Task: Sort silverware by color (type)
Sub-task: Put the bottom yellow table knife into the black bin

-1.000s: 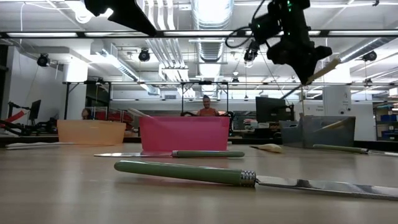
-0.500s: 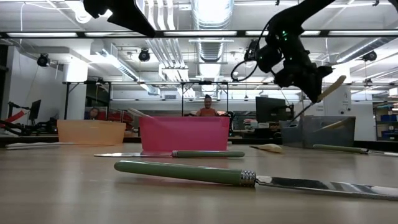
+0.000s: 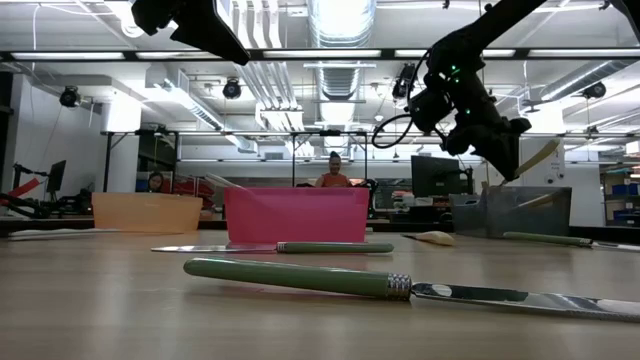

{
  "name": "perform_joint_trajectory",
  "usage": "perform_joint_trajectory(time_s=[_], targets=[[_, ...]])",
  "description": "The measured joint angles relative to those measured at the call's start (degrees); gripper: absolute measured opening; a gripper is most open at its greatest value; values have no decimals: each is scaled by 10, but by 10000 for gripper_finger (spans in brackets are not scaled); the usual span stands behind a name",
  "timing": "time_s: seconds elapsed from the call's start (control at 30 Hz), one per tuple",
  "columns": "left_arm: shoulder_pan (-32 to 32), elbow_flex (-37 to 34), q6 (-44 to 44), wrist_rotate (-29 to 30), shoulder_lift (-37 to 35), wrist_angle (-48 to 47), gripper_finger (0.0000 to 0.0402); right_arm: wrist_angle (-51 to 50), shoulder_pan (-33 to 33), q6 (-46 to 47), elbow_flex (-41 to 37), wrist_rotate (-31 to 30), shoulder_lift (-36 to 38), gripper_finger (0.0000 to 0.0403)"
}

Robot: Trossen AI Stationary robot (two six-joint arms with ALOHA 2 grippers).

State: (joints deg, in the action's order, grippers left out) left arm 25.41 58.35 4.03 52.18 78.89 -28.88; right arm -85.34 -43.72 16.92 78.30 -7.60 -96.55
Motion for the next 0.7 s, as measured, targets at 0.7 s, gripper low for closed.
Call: perform_joint_trajectory(time_s=[0.7], targets=[[0,0,-1,0,0,1,39,68,1,-19,-63,-1,0,51]])
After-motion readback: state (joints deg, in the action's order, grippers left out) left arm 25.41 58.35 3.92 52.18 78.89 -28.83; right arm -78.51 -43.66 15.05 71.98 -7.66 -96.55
